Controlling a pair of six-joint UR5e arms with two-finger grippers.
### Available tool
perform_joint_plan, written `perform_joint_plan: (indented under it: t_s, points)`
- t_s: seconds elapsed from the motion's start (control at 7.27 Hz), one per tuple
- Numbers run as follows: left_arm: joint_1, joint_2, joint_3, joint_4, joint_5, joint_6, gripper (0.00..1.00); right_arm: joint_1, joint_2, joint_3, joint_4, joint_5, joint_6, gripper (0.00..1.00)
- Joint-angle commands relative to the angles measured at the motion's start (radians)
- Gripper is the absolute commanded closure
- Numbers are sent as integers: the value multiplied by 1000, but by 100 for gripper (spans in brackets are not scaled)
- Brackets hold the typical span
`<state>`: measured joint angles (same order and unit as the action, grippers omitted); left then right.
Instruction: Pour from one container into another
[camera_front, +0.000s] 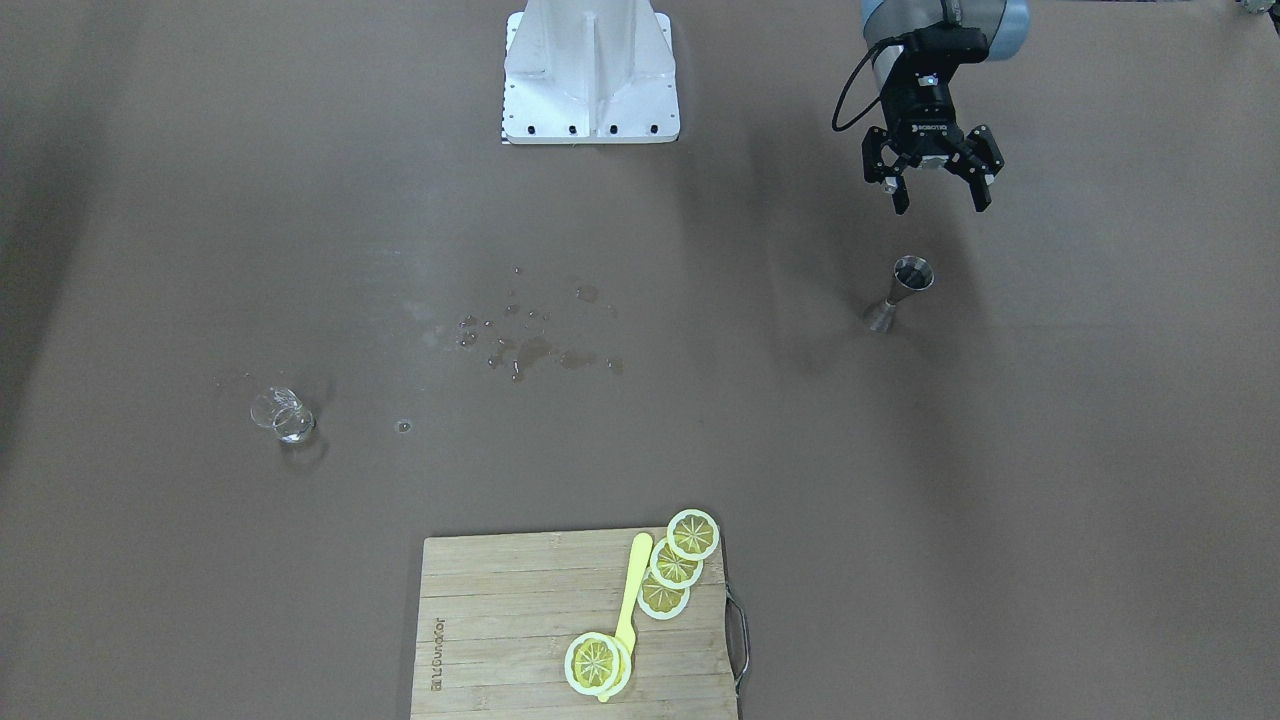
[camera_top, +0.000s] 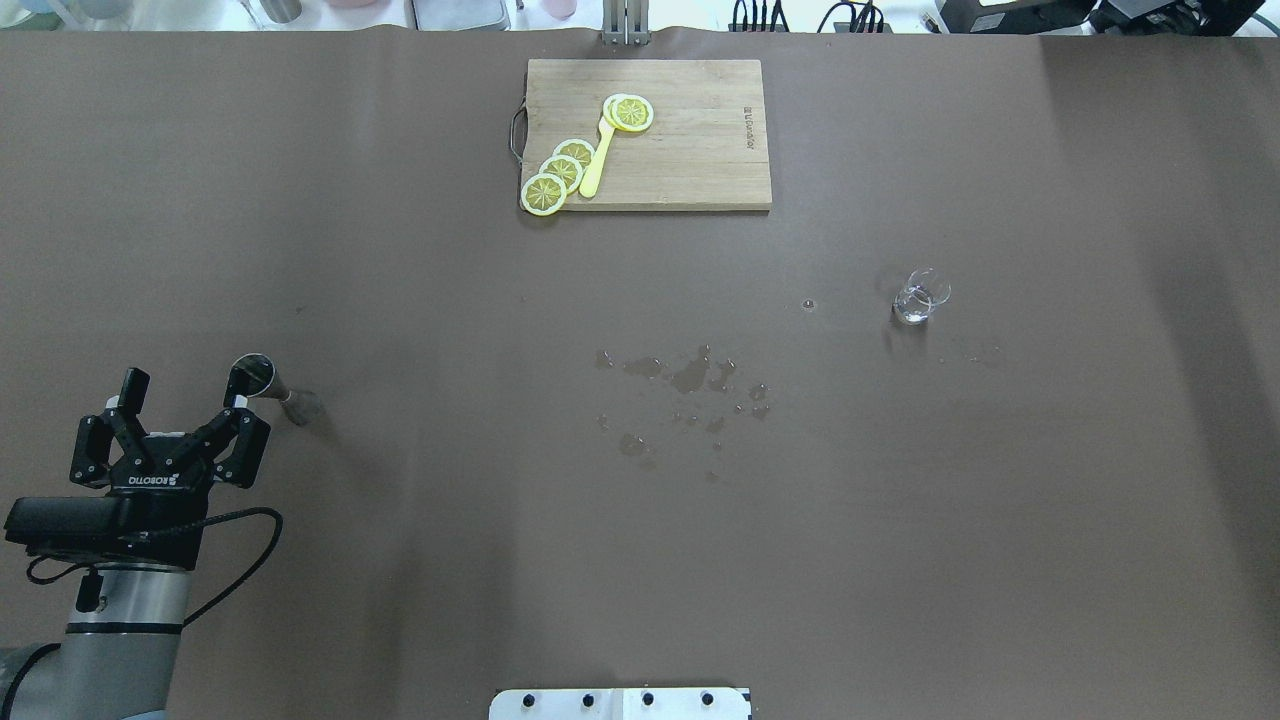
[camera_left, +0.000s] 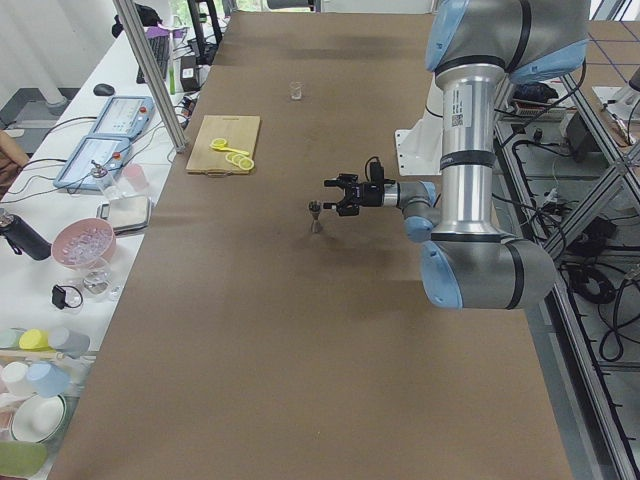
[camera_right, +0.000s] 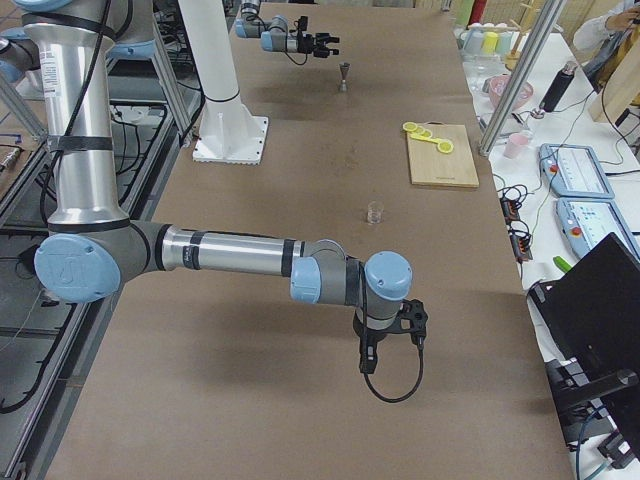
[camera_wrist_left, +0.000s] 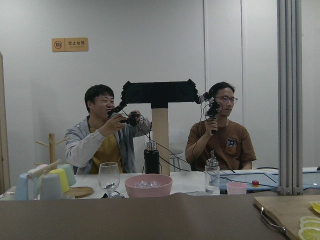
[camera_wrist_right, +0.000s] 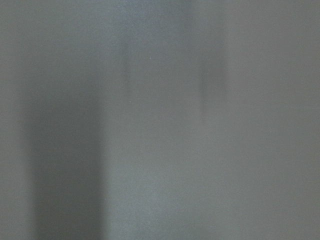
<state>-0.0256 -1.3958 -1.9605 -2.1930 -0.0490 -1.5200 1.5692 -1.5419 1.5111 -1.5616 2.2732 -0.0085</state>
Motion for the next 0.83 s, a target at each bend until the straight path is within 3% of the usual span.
perform_joint_plan:
  t_s: [0.0, 0.41, 0.69]
  points:
    - [-20, -23, -95, -5, -113, 198, 1, 0, -1, 18, 0, -9, 1, 0]
    - [-162, -295, -107, -8, -355, 591, 1, 0, -6, 26, 0, -11, 1, 0]
    - [-348, -447, -53, -4, -634, 769, 1, 0, -7, 26, 0, -11, 2, 0]
